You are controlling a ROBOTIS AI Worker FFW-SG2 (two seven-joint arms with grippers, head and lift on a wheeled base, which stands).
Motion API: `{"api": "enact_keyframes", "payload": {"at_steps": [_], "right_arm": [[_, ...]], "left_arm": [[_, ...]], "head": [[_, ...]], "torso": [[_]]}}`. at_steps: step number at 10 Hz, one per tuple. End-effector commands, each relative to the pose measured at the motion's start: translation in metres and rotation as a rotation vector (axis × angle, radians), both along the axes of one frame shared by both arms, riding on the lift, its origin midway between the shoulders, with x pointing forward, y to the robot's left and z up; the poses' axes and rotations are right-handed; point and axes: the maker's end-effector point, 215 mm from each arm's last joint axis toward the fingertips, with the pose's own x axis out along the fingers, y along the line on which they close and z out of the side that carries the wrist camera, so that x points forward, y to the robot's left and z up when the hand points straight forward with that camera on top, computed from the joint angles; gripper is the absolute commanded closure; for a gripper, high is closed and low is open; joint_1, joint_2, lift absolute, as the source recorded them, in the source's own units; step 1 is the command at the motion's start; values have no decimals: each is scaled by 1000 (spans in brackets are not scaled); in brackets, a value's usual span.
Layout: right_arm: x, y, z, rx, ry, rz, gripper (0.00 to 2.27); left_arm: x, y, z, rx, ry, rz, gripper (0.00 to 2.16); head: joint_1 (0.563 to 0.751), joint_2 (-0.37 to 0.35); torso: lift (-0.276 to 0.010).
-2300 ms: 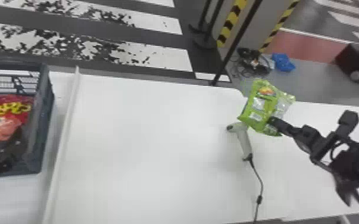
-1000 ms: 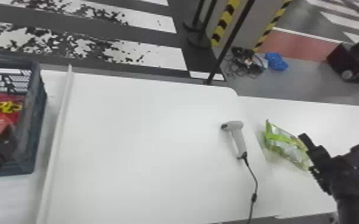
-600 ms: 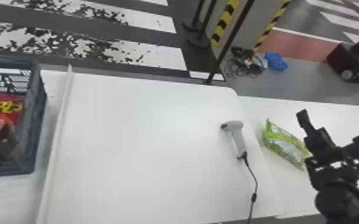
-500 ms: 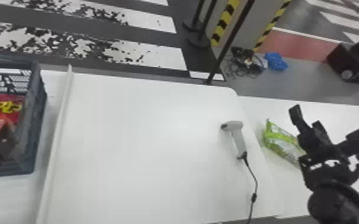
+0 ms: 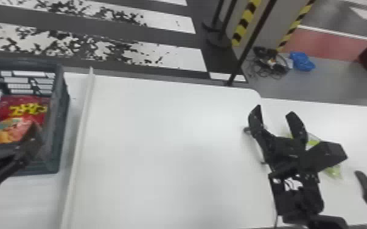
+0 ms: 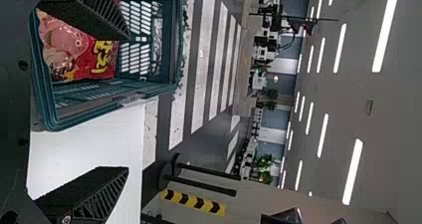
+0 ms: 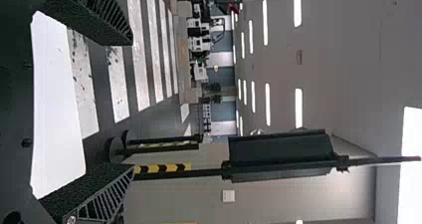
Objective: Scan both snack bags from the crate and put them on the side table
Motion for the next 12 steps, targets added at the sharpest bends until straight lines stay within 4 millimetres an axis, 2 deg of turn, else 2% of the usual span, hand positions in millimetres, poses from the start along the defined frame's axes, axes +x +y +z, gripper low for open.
{"api": "enact_keyframes", "payload": {"at_steps": [1,2,3,4,6,7,9,10,11,12], "right_arm": [[-7,62,-19,3,24,82,49],[-10,81,-32,7,48,99,53],[-12,91,-42,15,70,113,53],[-15,96,-45,23,76,117,53],[-19,95,-50,21,87,119,60],[-20,95,-51,20,90,119,60],[-22,94,-55,15,100,121,60],[-23,93,-55,15,101,120,60],[-24,94,-56,15,103,122,60],[-25,96,-57,17,104,124,60]], "left_arm": [[0,-1,-2,3,4,-2,53],[-1,-4,-3,9,5,-7,53],[-1,-6,-4,13,6,-14,53],[0,-5,-3,17,1,-17,53],[3,-4,13,30,-20,-31,73],[9,5,16,57,4,-45,73],[28,36,25,147,32,-56,73],[38,57,35,181,29,-48,73],[52,64,52,248,-4,-81,73],[61,84,50,323,11,-84,73]], "head": [[695,-185],[695,-129],[695,-106],[695,-79],[695,-62],[695,-59],[695,-45],[695,-25],[695,-1],[695,10]], "torso": [[-87],[-87],[-87],[-87],[-87],[-87],[-87],[-87],[-87],[-87]]}}
